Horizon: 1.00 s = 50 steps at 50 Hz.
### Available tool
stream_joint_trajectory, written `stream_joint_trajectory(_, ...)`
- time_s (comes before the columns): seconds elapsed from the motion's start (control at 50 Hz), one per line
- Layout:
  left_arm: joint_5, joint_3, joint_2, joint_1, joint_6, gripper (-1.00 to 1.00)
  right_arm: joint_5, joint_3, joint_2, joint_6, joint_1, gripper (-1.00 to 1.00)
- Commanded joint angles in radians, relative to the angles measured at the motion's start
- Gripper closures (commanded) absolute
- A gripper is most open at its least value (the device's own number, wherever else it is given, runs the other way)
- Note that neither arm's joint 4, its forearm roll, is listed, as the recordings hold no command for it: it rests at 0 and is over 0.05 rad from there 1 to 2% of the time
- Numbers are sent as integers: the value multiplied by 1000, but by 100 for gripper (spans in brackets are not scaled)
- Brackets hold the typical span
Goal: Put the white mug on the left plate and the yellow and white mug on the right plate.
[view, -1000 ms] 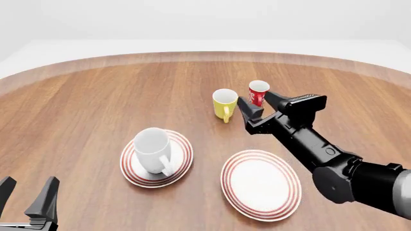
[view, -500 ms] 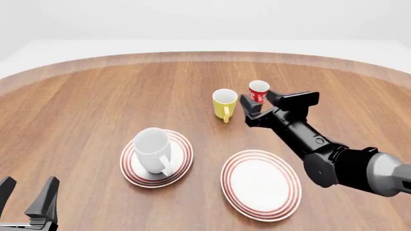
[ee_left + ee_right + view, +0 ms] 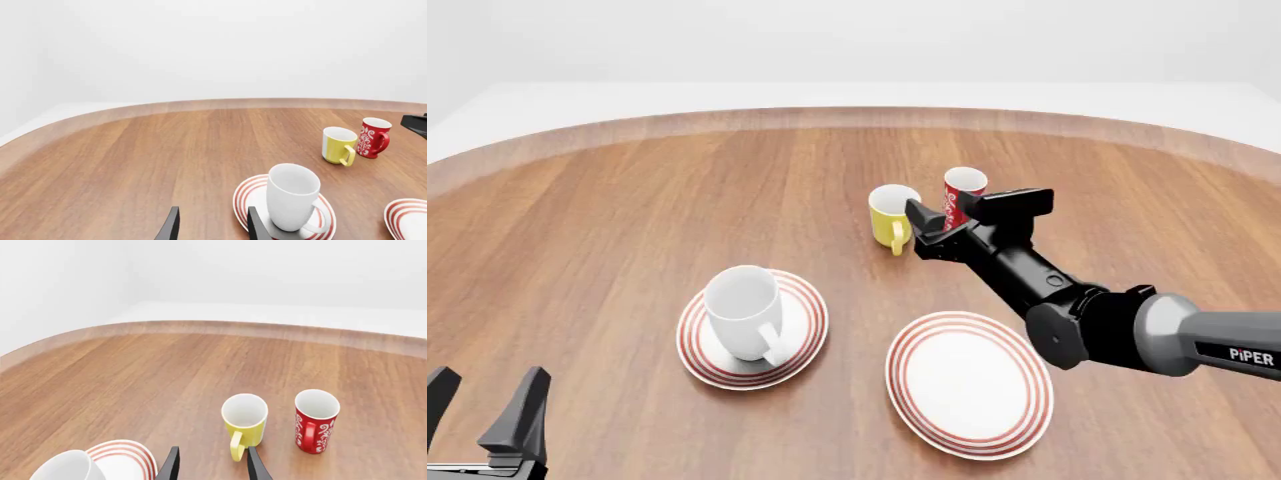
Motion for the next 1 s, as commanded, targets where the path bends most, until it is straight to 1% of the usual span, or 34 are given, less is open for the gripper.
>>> stream_joint_trajectory(0.02,0,0,0,0,0,-100,1,-37,48,4,-4,-100)
stream_joint_trajectory(0.46,0,0,0,0,0,-100,27,-131,151,19,-1,-100)
stream_joint_trajectory(0.72,0,0,0,0,0,-100,15,-150,198,33,-41,-100)
stream_joint_trajectory(1.0,0,0,0,0,0,-100,22,-184,246,40,-39,-100)
